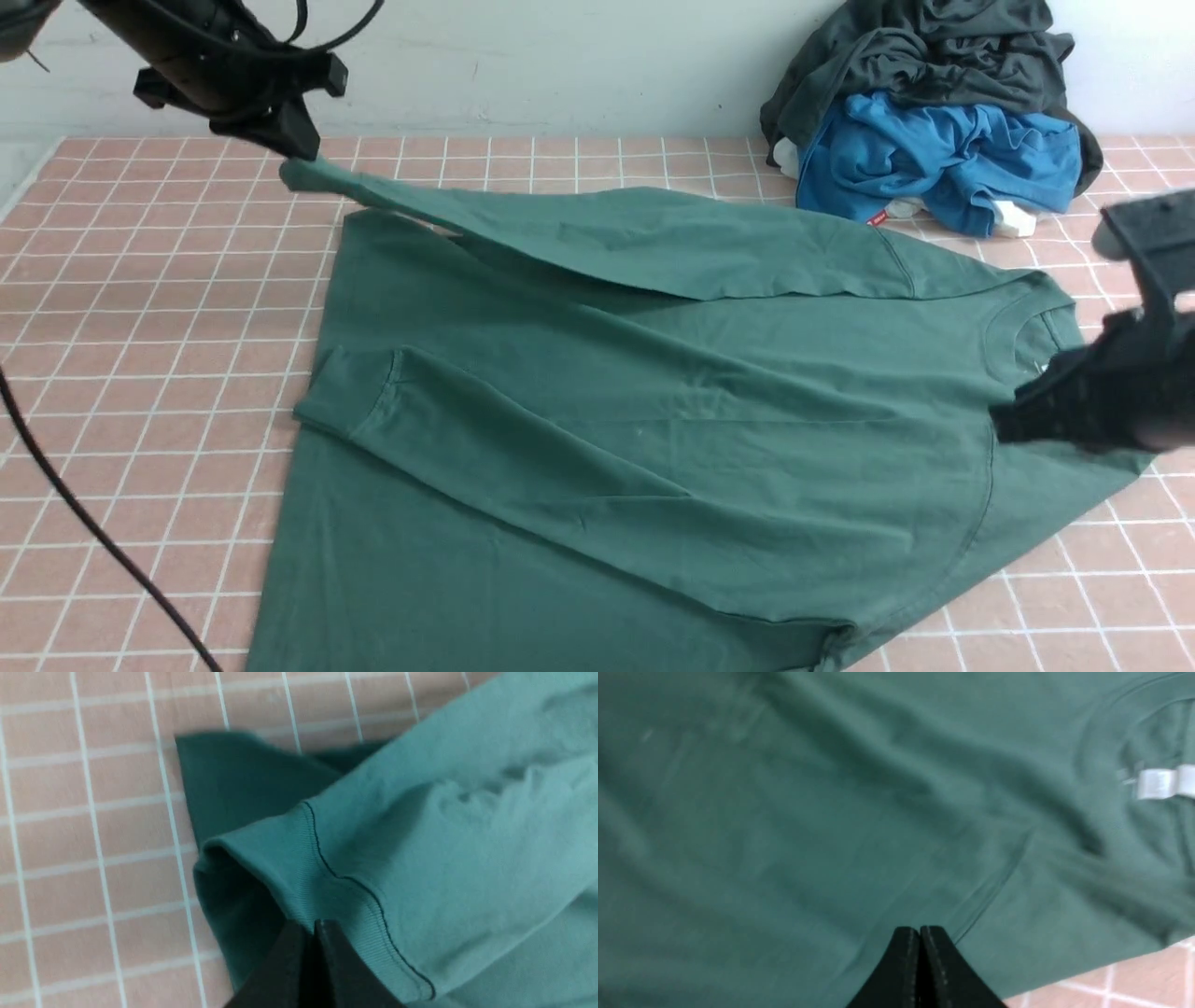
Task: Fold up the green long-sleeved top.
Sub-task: Use the left arm to drag and drop the cuff onto the cuff closest to the left arm
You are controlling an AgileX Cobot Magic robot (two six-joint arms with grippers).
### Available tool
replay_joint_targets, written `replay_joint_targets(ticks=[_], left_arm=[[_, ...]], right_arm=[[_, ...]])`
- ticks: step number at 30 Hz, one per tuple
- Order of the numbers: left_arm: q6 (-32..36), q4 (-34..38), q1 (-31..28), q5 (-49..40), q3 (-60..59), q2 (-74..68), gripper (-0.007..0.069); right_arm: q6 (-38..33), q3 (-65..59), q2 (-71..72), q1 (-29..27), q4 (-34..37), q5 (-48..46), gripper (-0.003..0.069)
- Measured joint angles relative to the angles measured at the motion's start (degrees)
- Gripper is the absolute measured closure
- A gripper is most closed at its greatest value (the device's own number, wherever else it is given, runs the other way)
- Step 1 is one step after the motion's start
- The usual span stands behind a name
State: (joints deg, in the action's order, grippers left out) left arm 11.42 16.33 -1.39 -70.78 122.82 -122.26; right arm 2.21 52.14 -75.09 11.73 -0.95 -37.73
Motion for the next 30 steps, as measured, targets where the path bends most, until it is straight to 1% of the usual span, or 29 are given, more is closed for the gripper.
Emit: replay_joint_targets(ticks=[3, 7, 8, 10, 11, 15, 16, 20, 22, 24, 26, 28, 30], left_arm=[[1.34, -0.33, 0.85, 0.05, -13.47, 5.49, 0.0625], [2.88, -1.65, 2.55, 0.99, -29.81, 11.15, 0.0625], [2.88, -1.76, 2.64, 1.21, -30.44, 11.34, 0.0625], [3.01, -3.31, 3.88, 6.15, -37.11, 13.18, 0.0625], [3.08, -3.65, 4.30, 8.06, -38.65, 13.64, 0.0625], [3.11, -4.17, 6.39, 15.63, -42.82, 13.97, 0.0625], [3.11, -4.17, 7.14, 17.58, -43.55, 13.97, 0.0625], [3.14, -4.15, 9.10, 21.48, -44.01, 14.10, 0.0625], [3.14, -4.15, 9.60, 22.59, -44.01, 14.20, 0.0625], [3.19, -4.15, 9.75, 23.10, -44.01, 14.20, 0.0625], [3.19, -4.53, 9.75, 23.31, -44.01, 14.20, 0.0625], [3.19, -5.02, 9.75, 23.92, -44.01, 14.20, 0.0625], [3.19, -5.08, 9.75, 24.37, -44.01, 14.20, 0.0625]], right_arm=[[-0.42, 6.58, -5.85, -1.90, 0.00, -2.01, 0.0655], [-2.61, 17.30, -16.00, -2.17, 0.38, -3.11, 0.0623], [-2.81, 17.30, -16.50, -2.17, 0.38, -3.11, 0.0621], [-4.80, 23.86, -23.43, -2.17, 0.95, -3.79, 0.0590], [-5.37, 26.60, -25.65, -2.17, 0.95, -4.20, 0.0578], [-6.72, 36.91, -35.75, -2.17, 0.95, -7.54, 0.0498], [-6.90, 40.17, -39.00, -2.17, 0.45, -8.63, 0.0456], [-7.51, 49.37, -48.49, -2.17, -0.75, -10.17, 0.0349], [-7.50, 53.48, -52.97, -2.27, -1.34, -10.17, 0.0315], [-7.50, 56.22, -56.32, -2.59, -2.18, -10.24, 0.0304], [-6.78, 60.17, -59.96, -3.25, -4.26, -11.00, 0.0308], [-5.47, 62.95, -62.42, -3.85, -5.35, -12.26, 0.0332], [-5.16, 64.91, -63.28, -4.29, -6.64, -12.47, 0.0372]])
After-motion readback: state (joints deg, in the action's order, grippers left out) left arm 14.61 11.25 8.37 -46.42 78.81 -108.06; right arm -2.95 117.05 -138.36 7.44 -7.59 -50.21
